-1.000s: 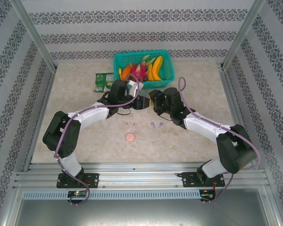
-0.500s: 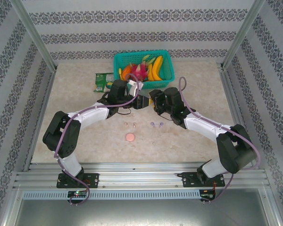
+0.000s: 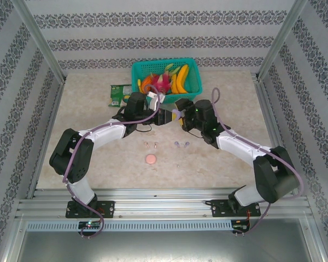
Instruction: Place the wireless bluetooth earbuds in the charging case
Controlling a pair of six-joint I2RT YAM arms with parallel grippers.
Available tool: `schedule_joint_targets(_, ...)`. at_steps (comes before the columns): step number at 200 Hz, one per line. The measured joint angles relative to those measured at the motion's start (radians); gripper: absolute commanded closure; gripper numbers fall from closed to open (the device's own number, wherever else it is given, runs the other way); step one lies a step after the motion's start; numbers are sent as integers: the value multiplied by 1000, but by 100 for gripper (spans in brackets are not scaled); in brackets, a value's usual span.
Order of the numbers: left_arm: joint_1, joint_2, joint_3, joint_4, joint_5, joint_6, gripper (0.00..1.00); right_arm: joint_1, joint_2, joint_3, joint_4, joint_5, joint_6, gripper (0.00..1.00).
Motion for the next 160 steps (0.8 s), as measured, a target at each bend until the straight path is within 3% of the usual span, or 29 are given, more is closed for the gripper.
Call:
schedule_joint_targets(28, 17, 0, -2, 1, 4, -8, 100, -96, -135, -56, -34, -14, -102, 19)
schedule_joint_targets(57, 43, 0, -2, 2, 26, -16, 100, -180, -251, -108, -43, -82, -341, 19)
schedule_joint_targets(104, 49, 0, -2, 0, 84, -16, 100, -182, -293, -160, -55, -227, -680, 20)
schedule_joint_targets(160, 49, 0, -2, -2, 124, -16, 100, -114, -212, -151, -58, -277, -809, 22)
